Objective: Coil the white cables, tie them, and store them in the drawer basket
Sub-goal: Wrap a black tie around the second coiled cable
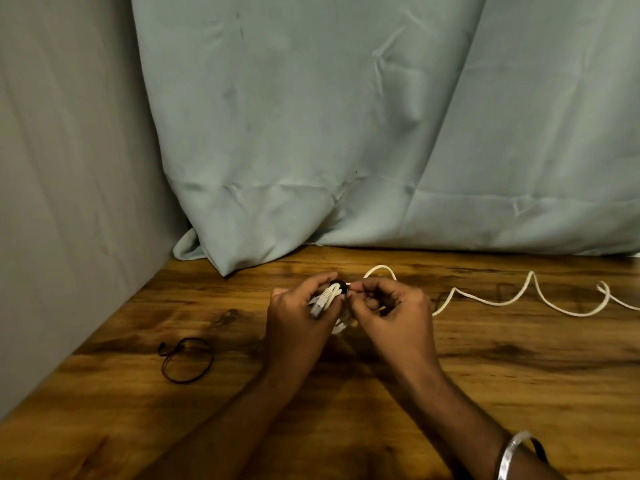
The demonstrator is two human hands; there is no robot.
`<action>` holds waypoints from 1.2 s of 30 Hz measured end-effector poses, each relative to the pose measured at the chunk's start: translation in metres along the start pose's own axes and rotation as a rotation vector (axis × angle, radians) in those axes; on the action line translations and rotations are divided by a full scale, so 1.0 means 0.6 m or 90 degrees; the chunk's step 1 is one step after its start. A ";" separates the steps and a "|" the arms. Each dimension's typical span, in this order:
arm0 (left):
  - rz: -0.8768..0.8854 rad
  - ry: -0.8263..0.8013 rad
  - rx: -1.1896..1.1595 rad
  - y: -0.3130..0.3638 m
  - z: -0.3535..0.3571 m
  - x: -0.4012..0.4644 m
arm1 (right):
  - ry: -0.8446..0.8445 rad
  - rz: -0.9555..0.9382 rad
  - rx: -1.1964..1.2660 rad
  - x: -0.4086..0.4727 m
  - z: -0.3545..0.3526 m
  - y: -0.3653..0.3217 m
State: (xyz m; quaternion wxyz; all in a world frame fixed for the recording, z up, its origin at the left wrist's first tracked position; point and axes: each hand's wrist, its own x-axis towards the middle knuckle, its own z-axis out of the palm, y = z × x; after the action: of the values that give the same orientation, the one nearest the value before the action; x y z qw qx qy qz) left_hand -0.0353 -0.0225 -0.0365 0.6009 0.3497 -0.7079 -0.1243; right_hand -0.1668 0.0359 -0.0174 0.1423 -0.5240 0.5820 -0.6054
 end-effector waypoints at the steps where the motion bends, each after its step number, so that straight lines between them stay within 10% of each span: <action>1: -0.012 -0.001 -0.012 -0.001 0.001 -0.001 | 0.001 0.001 -0.002 -0.001 0.000 -0.001; 24: -0.096 0.010 -0.237 0.016 0.000 -0.019 | 0.022 -0.288 -0.157 -0.001 0.008 0.016; 36: -0.070 -0.001 -0.104 0.008 -0.005 -0.010 | -0.034 -0.316 -0.206 0.003 -0.009 0.007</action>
State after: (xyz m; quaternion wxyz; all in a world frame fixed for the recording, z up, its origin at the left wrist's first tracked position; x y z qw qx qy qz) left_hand -0.0336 -0.0144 -0.0377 0.6192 0.3377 -0.6755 -0.2148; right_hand -0.1736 0.0360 -0.0189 -0.0803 -0.6818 0.5212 -0.5071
